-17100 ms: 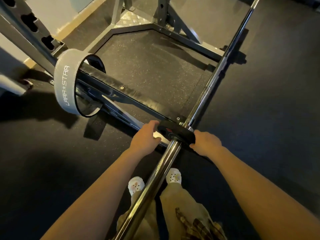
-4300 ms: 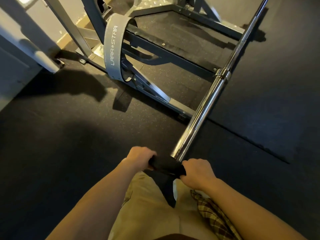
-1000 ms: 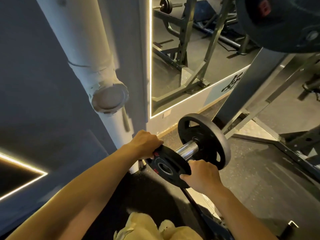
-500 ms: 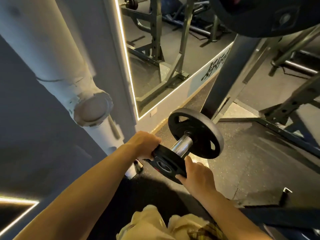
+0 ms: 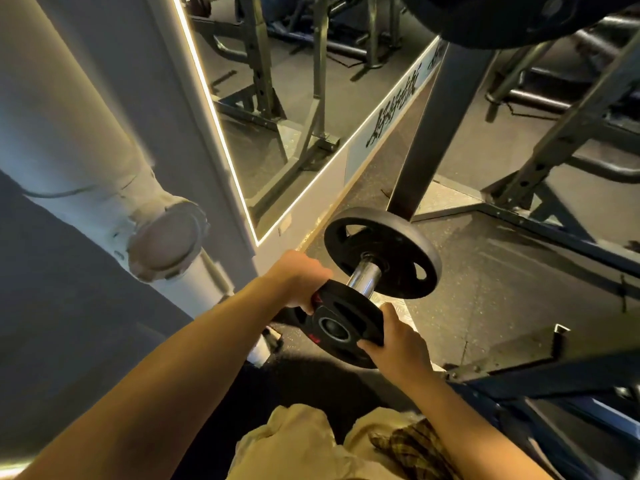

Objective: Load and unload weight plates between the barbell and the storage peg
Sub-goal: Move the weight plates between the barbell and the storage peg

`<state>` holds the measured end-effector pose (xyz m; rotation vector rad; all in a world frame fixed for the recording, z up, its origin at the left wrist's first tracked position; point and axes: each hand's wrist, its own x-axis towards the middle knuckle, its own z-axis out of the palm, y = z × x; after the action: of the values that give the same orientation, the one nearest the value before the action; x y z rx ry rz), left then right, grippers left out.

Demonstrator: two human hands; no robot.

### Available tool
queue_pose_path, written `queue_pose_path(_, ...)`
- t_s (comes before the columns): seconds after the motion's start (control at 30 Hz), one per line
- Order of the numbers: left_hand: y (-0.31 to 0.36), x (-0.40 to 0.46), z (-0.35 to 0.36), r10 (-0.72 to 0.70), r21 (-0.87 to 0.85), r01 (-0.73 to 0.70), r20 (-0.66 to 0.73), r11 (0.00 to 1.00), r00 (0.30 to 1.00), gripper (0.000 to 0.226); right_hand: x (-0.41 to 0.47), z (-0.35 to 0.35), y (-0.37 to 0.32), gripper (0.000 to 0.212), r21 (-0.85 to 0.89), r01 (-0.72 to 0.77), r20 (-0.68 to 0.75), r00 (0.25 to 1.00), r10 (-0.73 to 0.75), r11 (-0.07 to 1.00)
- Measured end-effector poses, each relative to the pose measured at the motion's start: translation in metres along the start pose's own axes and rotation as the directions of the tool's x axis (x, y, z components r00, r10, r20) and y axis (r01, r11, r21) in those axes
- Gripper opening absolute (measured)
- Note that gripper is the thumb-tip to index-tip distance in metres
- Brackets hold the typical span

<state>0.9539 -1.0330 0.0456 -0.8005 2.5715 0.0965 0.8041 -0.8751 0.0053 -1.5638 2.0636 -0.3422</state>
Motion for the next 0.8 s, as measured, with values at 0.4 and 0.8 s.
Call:
queue_pose_path(0.4, 0.001, -0.023, 0.020, -0.039, -0.159, -0.006, -0.273, 0.987, 0.961, 0.026, -0.009, 0.007, -0.003, 0.051, -0.148, 0.032, -0.142, 0.988, -0.054, 0.989)
queue_pose_path(0.8, -0.006, -0.015, 0.029, -0.013, -0.160, -0.043, -0.329, 0.986, 0.944, 0.027, -0.006, 0.012, 0.009, 0.055, -0.140, 0.074, -0.182, 0.978, -0.099, 0.987)
